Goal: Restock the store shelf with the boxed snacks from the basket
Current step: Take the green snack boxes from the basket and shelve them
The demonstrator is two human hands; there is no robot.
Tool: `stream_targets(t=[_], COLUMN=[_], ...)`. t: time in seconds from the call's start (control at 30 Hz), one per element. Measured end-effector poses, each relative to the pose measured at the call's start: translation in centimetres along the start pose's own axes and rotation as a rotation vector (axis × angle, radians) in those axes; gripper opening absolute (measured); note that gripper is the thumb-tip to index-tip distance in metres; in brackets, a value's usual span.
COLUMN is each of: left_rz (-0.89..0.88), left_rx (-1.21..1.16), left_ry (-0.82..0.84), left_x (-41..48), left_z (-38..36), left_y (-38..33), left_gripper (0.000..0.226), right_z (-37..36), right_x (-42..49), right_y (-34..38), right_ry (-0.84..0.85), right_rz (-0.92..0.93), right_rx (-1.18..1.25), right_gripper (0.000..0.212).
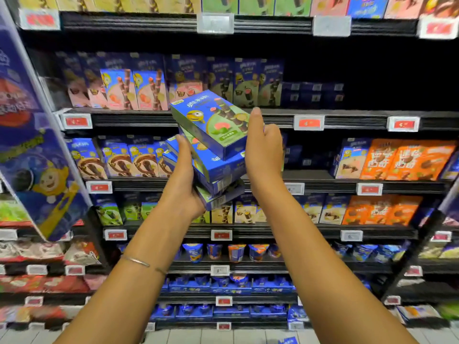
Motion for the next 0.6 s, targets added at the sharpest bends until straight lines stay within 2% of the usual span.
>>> stream_targets(t=[0.2,0.37,0.5,0.6], left_rz=[-0.049,-0.156,-0.108,-0.068], left_rx=[-0.026,-0.029,-0.029,-0.022], left_ry=[-0.038,-0.086,-0.034,-0.041], left_x=[2.0,3.3,4.3,5.2], left_z=[-1.4,-2.7,-4.4,-5.0], left_y=[-3.0,-5.2,-4.3,-3.3], left_gripper=[0.082,0.082,0.082,0.086], right_z=[-1.8,-1.5,-1.6,-1.7], right_x=[2.8,5.5,7.4,8.7], right_y=[1.5,3.9,4.1,3.6], right_ry=[-0.003,-0.028,0.018,0.07], right_rz=[-0.021,0.072,0.073,0.049], right_rx=[0.214,0.339,0.374,0.391], right_gripper=[0.046,0.041,0.027,0.024])
Point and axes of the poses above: each hand's wrist, its own x-axis towards the middle knuckle, its own z-axis out of the back of the hand, y = z × x, the point moved 10 cm from there along x, towards the middle knuckle, and after that the axes turned 6 degrees about -x, right-handed, at the moved point
